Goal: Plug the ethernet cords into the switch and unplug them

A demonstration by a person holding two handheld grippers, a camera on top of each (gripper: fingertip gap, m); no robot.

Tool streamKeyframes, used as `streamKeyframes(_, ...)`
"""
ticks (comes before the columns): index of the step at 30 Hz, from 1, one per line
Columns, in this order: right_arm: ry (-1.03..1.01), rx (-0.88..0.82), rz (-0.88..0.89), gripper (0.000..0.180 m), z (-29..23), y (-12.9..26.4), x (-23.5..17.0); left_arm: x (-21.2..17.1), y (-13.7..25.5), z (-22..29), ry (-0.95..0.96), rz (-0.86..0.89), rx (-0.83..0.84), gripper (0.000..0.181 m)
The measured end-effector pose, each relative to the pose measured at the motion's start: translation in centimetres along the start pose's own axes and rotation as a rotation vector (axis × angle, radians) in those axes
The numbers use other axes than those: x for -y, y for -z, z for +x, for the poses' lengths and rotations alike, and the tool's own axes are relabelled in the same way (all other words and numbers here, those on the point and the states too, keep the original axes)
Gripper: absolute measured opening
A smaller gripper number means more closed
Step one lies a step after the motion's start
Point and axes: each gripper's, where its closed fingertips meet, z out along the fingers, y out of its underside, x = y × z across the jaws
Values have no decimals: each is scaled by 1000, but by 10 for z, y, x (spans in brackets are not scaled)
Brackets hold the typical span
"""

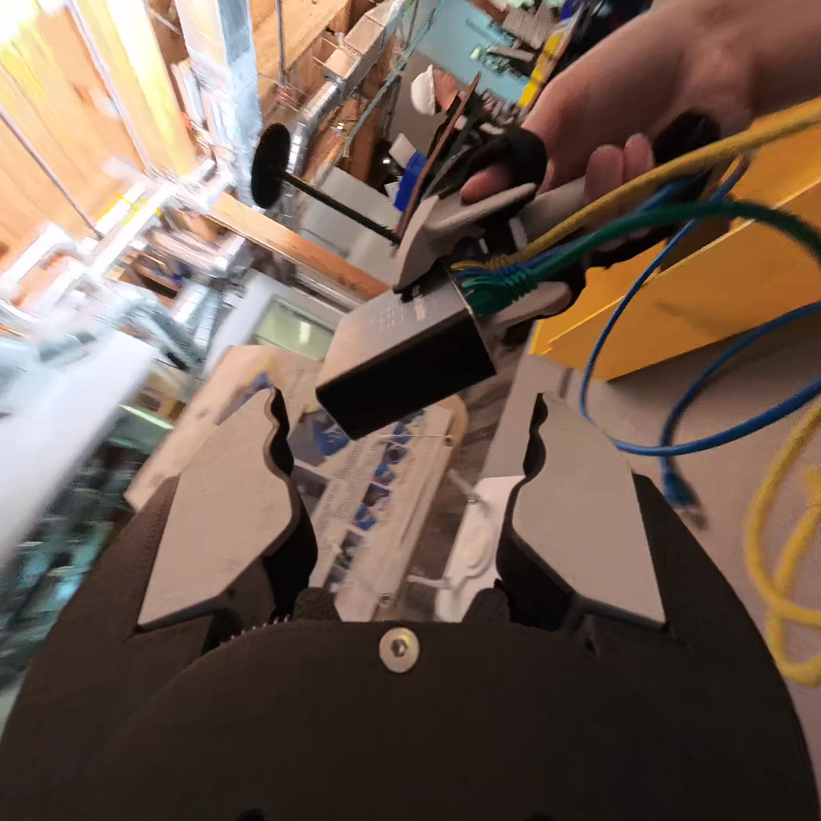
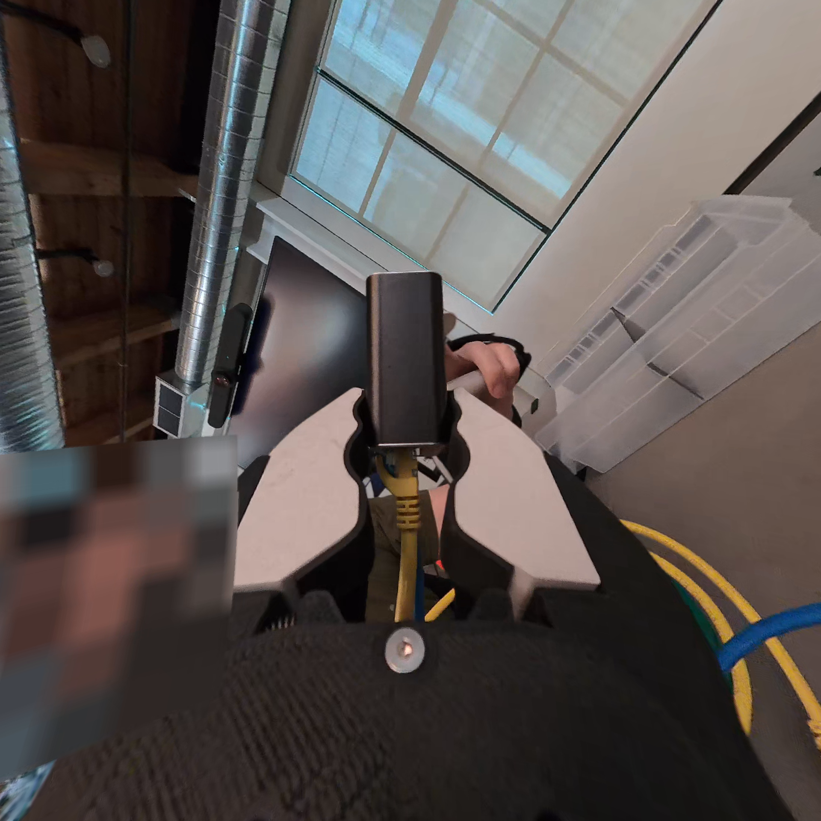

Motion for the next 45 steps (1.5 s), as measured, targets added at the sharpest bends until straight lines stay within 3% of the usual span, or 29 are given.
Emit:
streamKeyframes(6,-84,-45,-35,31,17,-8,-8,-12,-5,-2,-219,-67,132,98)
streamKeyframes(15,-239,-153,-70,32,51,-18,-22,-29,-11,22,-529,-119,130,61)
streamKeyframes(17,-246,-171,-67,32,54,-17,-23,-35,-13,32,-580,-134,97,42)
streamKeyframes(21,-163,-262,-76,33,62,-12,-21,-43,-17,36,-634,-179,108,38)
streamKeyframes(25,44,-372,-92,41,66,-4,-12,-48,-18,37,-603,-222,63,38)
streamKeyframes(29,335,-299,97,32,25,12,27,-59,-14,26,-562,-287,47,38)
streamKeyframes(31,623,-228,235,28,-19,22,44,-62,-12,19,-521,-312,41,38)
streamKeyframes(34,1167,-383,345,30,-65,41,47,-65,-7,3,-507,-347,78,38)
streamKeyframes(36,1525,-519,297,34,-83,42,34,-67,-2,-7,-495,-364,95,38)
streamKeyframes(39,1952,-617,62,31,-87,27,0,-73,5,-24,-464,-400,123,38)
streamKeyframes(43,2111,-799,-366,34,-49,13,-25,-77,15,-42,-458,-440,160,38)
streamKeyframes(45,2124,-897,-337,30,-54,2,-21,-77,18,-45,-486,-454,164,38)
